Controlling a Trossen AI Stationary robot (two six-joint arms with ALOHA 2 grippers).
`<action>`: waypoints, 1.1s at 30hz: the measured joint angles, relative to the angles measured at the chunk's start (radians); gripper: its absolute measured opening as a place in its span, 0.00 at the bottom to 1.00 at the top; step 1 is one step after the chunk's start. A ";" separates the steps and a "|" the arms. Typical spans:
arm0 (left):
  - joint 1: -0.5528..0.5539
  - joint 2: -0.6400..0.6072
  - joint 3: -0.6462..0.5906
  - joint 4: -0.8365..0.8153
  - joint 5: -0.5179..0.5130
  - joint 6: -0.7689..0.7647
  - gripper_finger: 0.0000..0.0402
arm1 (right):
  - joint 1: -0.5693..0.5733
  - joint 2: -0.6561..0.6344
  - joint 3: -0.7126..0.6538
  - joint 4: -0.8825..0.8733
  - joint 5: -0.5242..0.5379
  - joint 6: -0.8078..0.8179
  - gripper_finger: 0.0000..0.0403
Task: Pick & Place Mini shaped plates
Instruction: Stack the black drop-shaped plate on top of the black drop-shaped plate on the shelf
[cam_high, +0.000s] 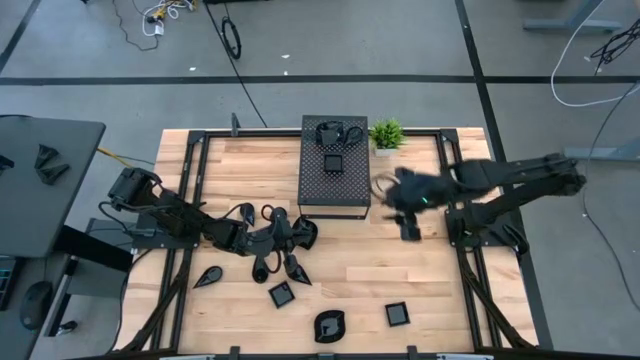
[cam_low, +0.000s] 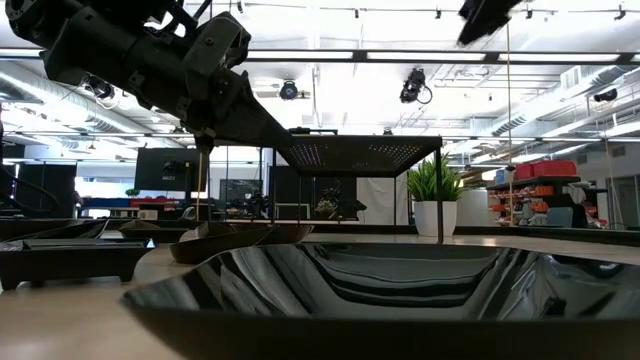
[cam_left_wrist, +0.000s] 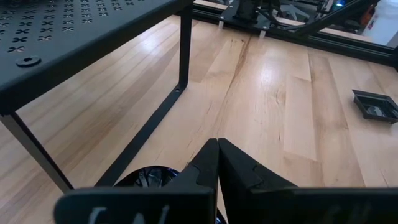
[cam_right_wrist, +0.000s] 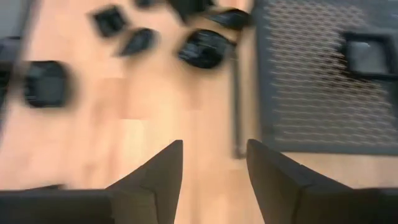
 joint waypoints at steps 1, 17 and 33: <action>0.000 0.000 0.000 0.000 0.000 0.000 0.03 | 0.049 -0.005 0.000 0.006 0.008 0.024 0.45; 0.000 0.000 0.000 0.002 0.000 -0.006 0.03 | 0.611 0.023 -0.408 0.538 -0.186 0.121 0.45; -0.295 0.046 0.391 -0.508 -0.023 0.234 0.01 | 0.663 0.023 -0.610 0.922 -0.070 0.120 0.45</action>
